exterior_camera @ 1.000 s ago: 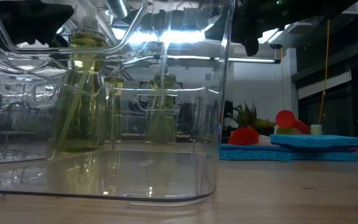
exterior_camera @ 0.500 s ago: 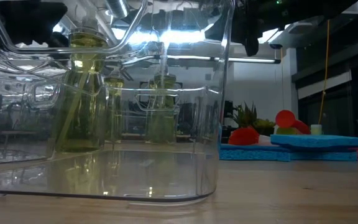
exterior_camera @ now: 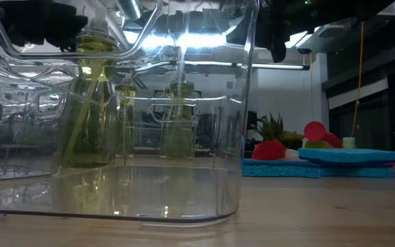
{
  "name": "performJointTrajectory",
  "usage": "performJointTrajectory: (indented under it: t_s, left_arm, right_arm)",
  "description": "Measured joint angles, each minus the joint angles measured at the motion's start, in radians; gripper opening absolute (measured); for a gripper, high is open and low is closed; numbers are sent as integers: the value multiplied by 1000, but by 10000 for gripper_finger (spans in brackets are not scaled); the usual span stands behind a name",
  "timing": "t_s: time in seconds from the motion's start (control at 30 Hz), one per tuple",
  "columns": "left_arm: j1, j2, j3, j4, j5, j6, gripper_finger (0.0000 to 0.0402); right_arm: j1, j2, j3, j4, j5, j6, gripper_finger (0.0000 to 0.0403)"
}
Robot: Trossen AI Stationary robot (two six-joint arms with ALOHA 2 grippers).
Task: Pick & Place Kitchen Sink Supplies
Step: Put the green soap dispenser into the top transparent bin
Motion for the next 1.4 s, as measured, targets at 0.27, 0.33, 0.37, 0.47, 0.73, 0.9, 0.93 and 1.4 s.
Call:
performJointTrajectory:
  t_s: [0.27,0.33,0.37,0.47,0.73,0.9,0.93,1.4]
  left_arm:
    - [1,71,48,-35,-149,27,169]
    - [1,89,56,-36,-162,26,182]
    - [1,100,61,-36,-162,26,189]
    - [1,135,76,-36,-140,14,208]
    - [1,256,112,-11,-115,-1,241]
    - [1,315,130,47,-97,4,244]
    - [1,323,132,47,-98,5,244]
    - [1,405,150,62,-103,-43,134]
  right_arm:
    - [-3,0,0,-1,2,-28,11]
    - [-3,0,0,-2,2,-28,11]
    - [-3,0,0,-2,1,-30,11]
    - [-3,0,0,-4,2,-50,11]
    - [-22,1,0,-8,1,-57,11]
    - [-37,1,0,-8,2,-56,11]
    - [-37,1,0,-8,2,-56,11]
    - [-36,1,0,-16,1,-54,11]
